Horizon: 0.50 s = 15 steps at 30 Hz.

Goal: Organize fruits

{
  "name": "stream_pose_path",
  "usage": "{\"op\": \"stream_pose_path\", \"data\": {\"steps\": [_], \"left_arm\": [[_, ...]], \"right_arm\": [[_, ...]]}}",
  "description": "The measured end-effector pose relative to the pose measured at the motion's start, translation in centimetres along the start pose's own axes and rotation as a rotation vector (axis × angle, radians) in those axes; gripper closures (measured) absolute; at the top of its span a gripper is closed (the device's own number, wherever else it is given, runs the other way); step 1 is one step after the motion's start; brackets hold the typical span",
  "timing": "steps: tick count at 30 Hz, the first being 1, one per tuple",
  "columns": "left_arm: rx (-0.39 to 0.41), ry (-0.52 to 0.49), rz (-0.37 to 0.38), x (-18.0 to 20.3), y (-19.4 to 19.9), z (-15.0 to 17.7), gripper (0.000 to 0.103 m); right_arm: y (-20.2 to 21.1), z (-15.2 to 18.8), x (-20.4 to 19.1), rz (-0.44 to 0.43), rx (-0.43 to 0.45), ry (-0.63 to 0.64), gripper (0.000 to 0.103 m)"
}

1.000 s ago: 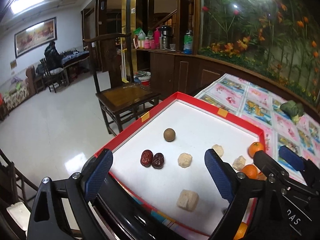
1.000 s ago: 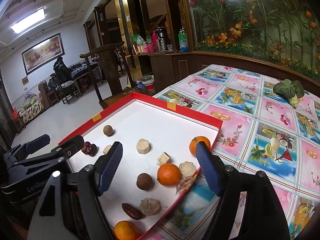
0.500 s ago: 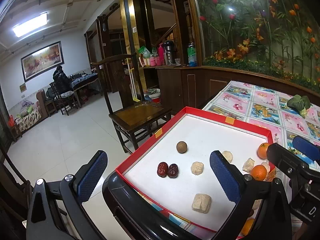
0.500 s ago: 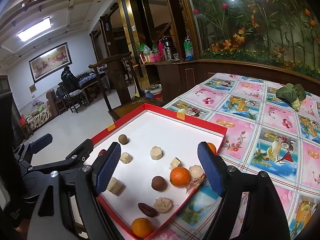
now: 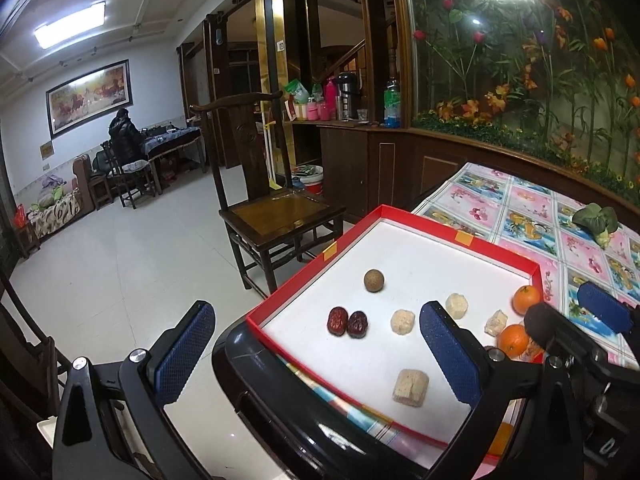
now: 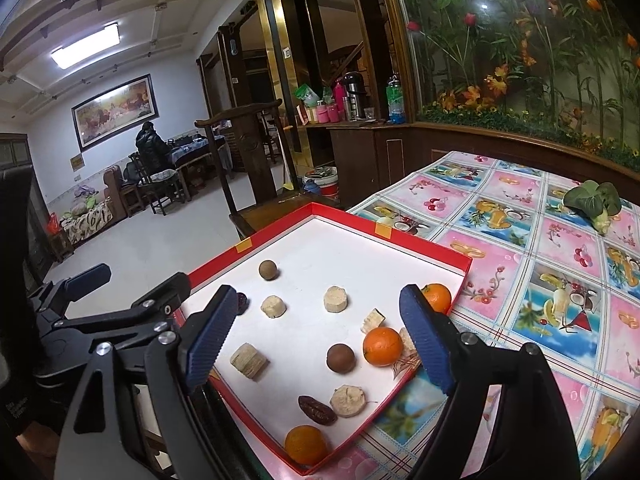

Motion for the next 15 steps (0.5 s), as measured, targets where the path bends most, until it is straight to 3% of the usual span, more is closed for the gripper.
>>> {"op": "stream_pose_path", "data": {"steps": [9,15], "left_arm": [[-0.074,0.019,0.028,-0.3,-0.3,1.1,0.001],[-0.053,-0.001,0.008,-0.3,0.1,1.4,0.001]], "right_arm": [[0.0,0.8,-0.3,-0.007,-0.032,0.010,0.018],[0.3,1.0,-0.8,-0.009,-0.027,0.031,0.018]]}}
Point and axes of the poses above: each gripper's, at about its wrist camera, not at the fingertips, and y roughly against the way its jaws point, x to its right, z to its underside, the point moved 5 cm from there along -y, roughly the way its jaws point, and after that the axes turned 2 degrees about -y, right-handed, at the moved point
